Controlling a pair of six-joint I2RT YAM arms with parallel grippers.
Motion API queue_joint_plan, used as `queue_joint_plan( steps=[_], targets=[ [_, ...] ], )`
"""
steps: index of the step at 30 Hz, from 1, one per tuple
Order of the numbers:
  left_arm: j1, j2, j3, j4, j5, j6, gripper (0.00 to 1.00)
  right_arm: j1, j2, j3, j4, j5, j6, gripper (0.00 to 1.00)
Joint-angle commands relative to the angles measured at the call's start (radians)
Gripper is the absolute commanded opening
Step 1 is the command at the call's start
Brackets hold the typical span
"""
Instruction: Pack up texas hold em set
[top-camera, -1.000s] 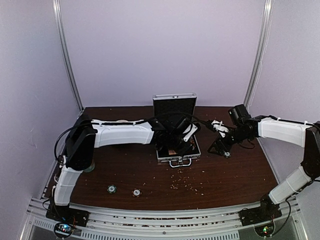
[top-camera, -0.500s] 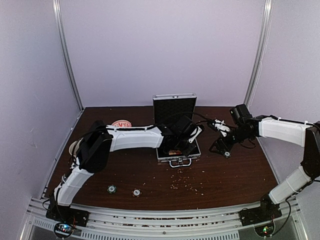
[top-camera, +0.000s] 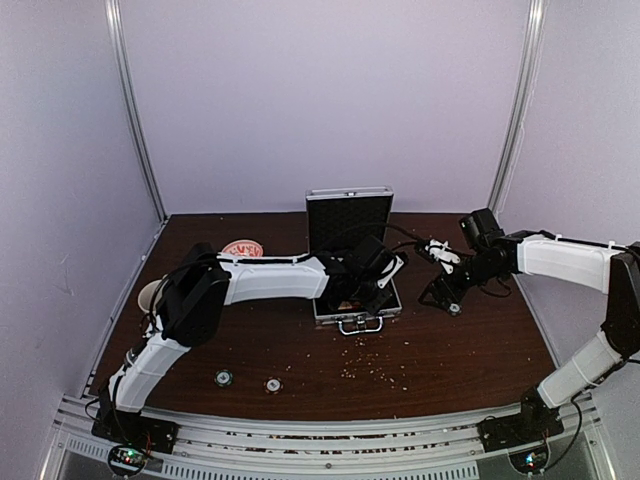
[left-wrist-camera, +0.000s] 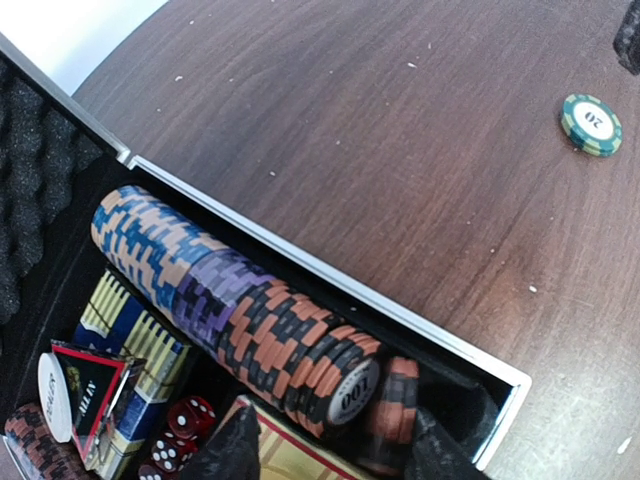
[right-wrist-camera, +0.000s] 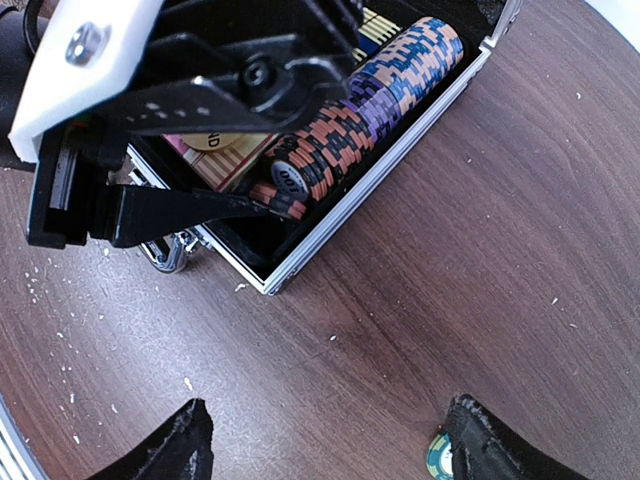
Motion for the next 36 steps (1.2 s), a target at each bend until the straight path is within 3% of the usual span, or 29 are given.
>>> queue_joint_plan(
  steps=[1,26,36],
  targets=[
    [0.0,0.021,0.032,0.027,-0.019,0.006,0.53,-0.005,0.008,0.019,0.008,-0.009,-0.004,0.81],
    [0.044,0.034,0.073,-0.014,0.016,0.0,0.57,-0.004,0.021,0.024,-0.004,-0.015,-0.013,0.81],
    [0.031,-0.137,-0.031,-0.014,0.064,0.001,0.59,-0.003,0.018,0.026,-0.008,-0.023,-0.016,0.81]
  ],
)
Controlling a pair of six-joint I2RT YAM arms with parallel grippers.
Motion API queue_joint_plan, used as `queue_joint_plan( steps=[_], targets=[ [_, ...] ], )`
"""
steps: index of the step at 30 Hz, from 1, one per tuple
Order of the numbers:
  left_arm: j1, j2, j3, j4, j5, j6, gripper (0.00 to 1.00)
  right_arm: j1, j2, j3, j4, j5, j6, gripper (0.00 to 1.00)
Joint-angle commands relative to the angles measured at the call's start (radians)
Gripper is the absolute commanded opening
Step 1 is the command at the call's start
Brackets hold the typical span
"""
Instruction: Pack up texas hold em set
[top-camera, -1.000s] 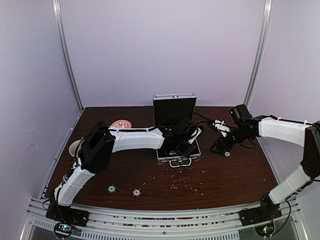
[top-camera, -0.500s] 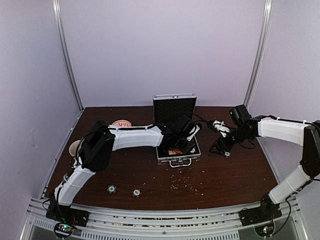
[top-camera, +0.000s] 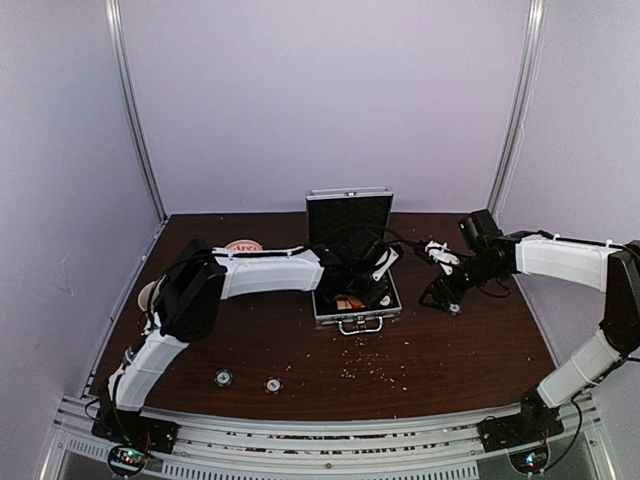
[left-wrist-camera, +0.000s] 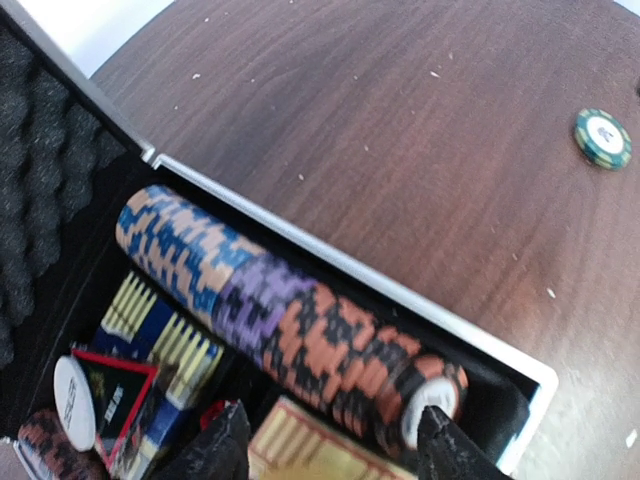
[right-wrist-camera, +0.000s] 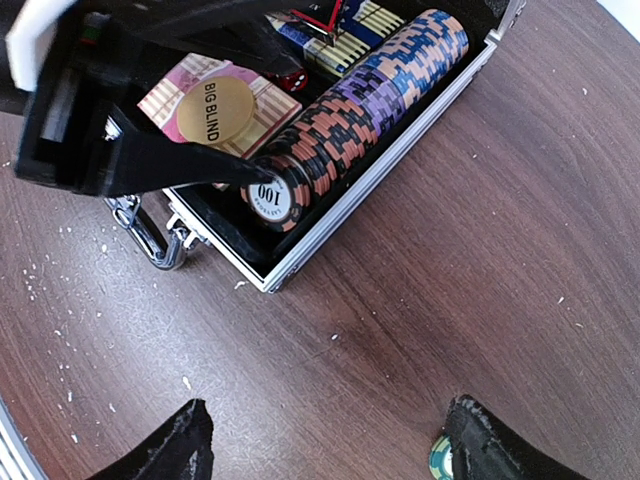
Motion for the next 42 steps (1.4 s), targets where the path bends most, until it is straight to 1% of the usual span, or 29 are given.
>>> queue_joint_plan(
  steps=[1,5,11,14,19,22,25,28,30,33,42],
  targets=[
    [-0.007,-0.165,-0.077,0.0,0.031,0.004,0.59,-0.004,0.002,0.024,-0.008,-0.022,-0.013,0.81],
    [-0.011,-0.309,-0.198,-0.013,0.059,-0.018,0.6,-0.004,0.002,0.027,-0.01,-0.029,-0.014,0.81],
    [-0.012,-0.506,-0.445,-0.072,0.091,-0.066,0.6,-0.003,-0.001,0.028,-0.014,-0.041,-0.02,0.82],
    [-0.012,-0.594,-0.572,-0.13,0.092,-0.089,0.58,-0.004,-0.003,0.029,-0.017,-0.047,-0.023,0.82],
    [-0.012,-0.721,-0.761,-0.245,0.122,-0.101,0.52,-0.004,-0.003,0.028,-0.023,-0.065,-0.038,0.82],
    [-0.012,-0.766,-0.855,-0.334,0.18,-0.08,0.49,-0.003,0.001,0.031,-0.031,-0.076,-0.047,0.82],
    [-0.019,-0.821,-0.958,-0.367,0.245,-0.06,0.49,-0.003,0.006,0.033,-0.035,-0.078,-0.053,0.82],
    [-0.025,-0.881,-1.018,-0.376,0.275,-0.055,0.55,-0.002,0.01,0.034,-0.038,-0.08,-0.055,0.82],
    [-0.027,-0.893,-1.043,-0.375,0.286,-0.055,0.57,-0.003,0.016,0.036,-0.041,-0.08,-0.056,0.82],
    [-0.032,-0.871,-1.065,-0.367,0.303,-0.049,0.57,-0.002,0.023,0.038,-0.043,-0.081,-0.058,0.82],
    [-0.075,-0.778,-1.059,-0.332,0.27,-0.036,0.56,-0.002,0.024,0.036,-0.046,-0.08,-0.063,0.82]
  ],
)
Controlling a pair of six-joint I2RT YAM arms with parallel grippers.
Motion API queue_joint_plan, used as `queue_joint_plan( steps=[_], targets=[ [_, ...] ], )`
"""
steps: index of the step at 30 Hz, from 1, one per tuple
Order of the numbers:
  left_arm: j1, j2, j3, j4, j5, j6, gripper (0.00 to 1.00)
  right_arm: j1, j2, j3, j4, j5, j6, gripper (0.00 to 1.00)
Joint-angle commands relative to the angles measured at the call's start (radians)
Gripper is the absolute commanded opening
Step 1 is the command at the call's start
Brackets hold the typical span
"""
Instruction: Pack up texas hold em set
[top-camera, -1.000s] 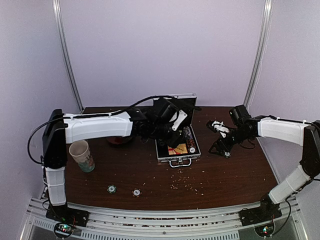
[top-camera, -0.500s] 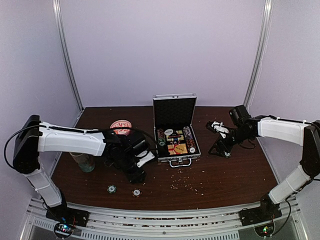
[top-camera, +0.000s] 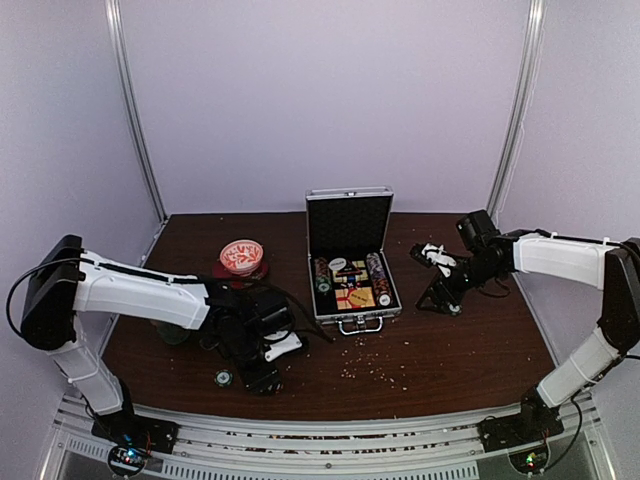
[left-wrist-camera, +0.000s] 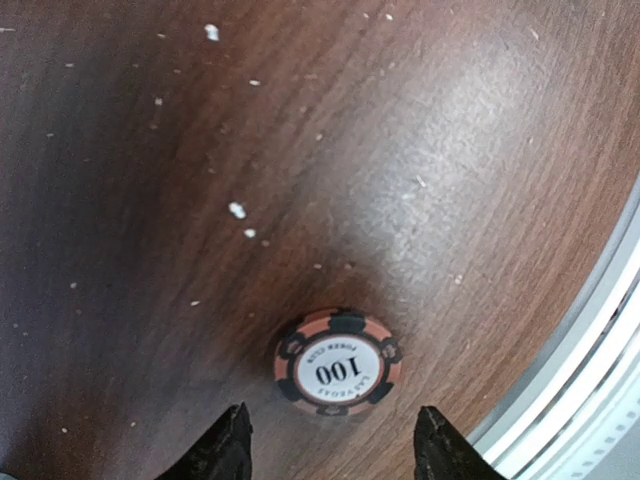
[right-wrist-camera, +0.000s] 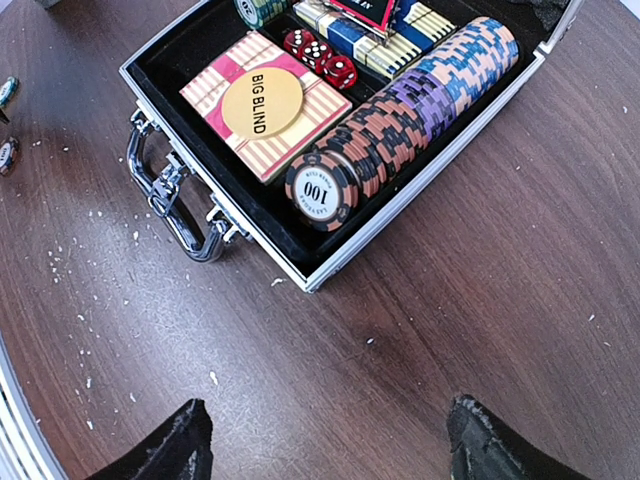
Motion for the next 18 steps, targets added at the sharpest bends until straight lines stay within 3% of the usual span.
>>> queue_joint_plan(
  steps=[1,10,18],
  targets=[
    [-0.015,0.032,0.001,0.041,0.007,0.018,0.55,-0.002,0.006,0.02,-0.009,-0.009,-0.013,0.82],
    [-0.042,0.084,0.012,0.051,-0.027,0.014,0.51,-0.002,0.012,0.023,-0.014,-0.012,-0.019,0.82],
    [-0.075,0.127,0.052,0.053,-0.06,0.011,0.4,-0.002,0.013,0.021,-0.014,-0.009,-0.019,0.81]
  ],
)
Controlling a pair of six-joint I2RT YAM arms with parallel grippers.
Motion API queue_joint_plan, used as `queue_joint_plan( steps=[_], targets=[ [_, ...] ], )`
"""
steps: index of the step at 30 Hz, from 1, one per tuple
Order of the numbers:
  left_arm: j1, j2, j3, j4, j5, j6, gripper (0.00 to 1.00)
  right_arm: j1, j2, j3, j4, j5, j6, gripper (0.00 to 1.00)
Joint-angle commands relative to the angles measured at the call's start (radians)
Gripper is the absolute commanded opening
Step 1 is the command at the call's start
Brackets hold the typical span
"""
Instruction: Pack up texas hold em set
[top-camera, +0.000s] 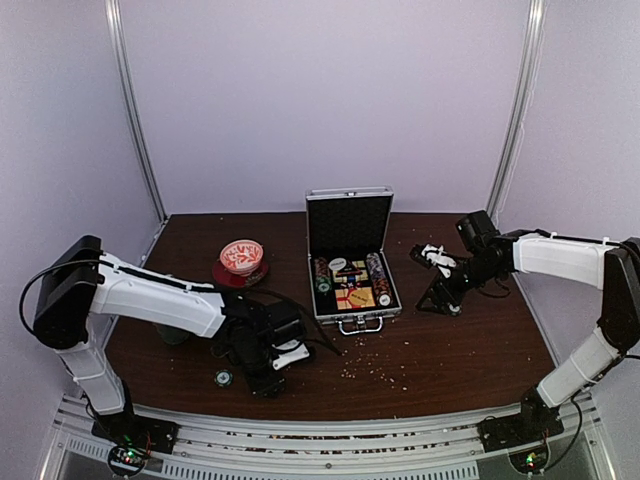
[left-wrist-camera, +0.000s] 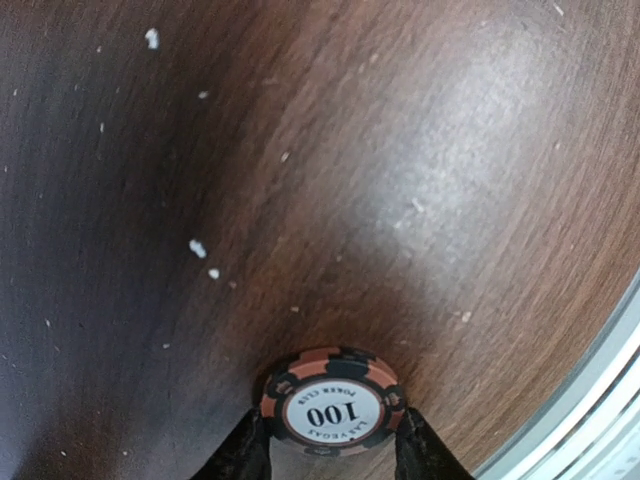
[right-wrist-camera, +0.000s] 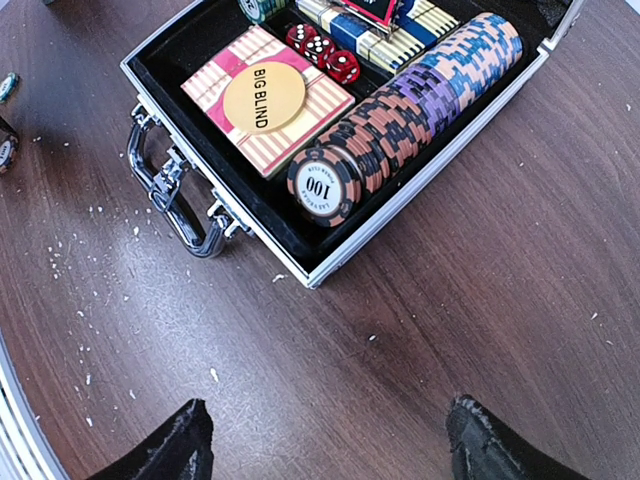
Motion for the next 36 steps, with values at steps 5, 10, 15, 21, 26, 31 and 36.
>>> queue_joint_plan(
  steps=[5,10,15,21,26,31,36],
  targets=[
    [-0.04,0.078,0.072,0.049,-0.006,0.008,0.35,-0.002,0.009,0.023,-0.009,-0.006,-0.012,0.81],
    [-0.063,0.145,0.196,0.066,-0.002,0.022,0.34,-0.002,0.004,0.023,-0.008,-0.001,-0.01,0.81],
    [-0.068,0.254,0.366,0.12,0.014,0.051,0.34,-0.002,-0.002,0.023,-0.007,0.003,-0.007,0.81],
    [-0.072,0.421,0.596,0.126,0.025,0.08,0.34,-0.002,-0.003,0.021,-0.007,-0.002,-0.006,0.81],
    [-0.075,0.49,0.696,0.125,0.053,0.099,0.43,-0.002,0.005,0.023,-0.011,-0.005,-0.007,0.81],
    [-0.076,0.473,0.697,0.125,0.043,0.12,0.54,-0.002,0.007,0.026,-0.016,-0.008,-0.01,0.81],
    [-0.074,0.388,0.691,0.073,-0.01,0.146,0.55,-0.004,-0.032,0.07,-0.077,-0.027,-0.032,0.81]
  ],
)
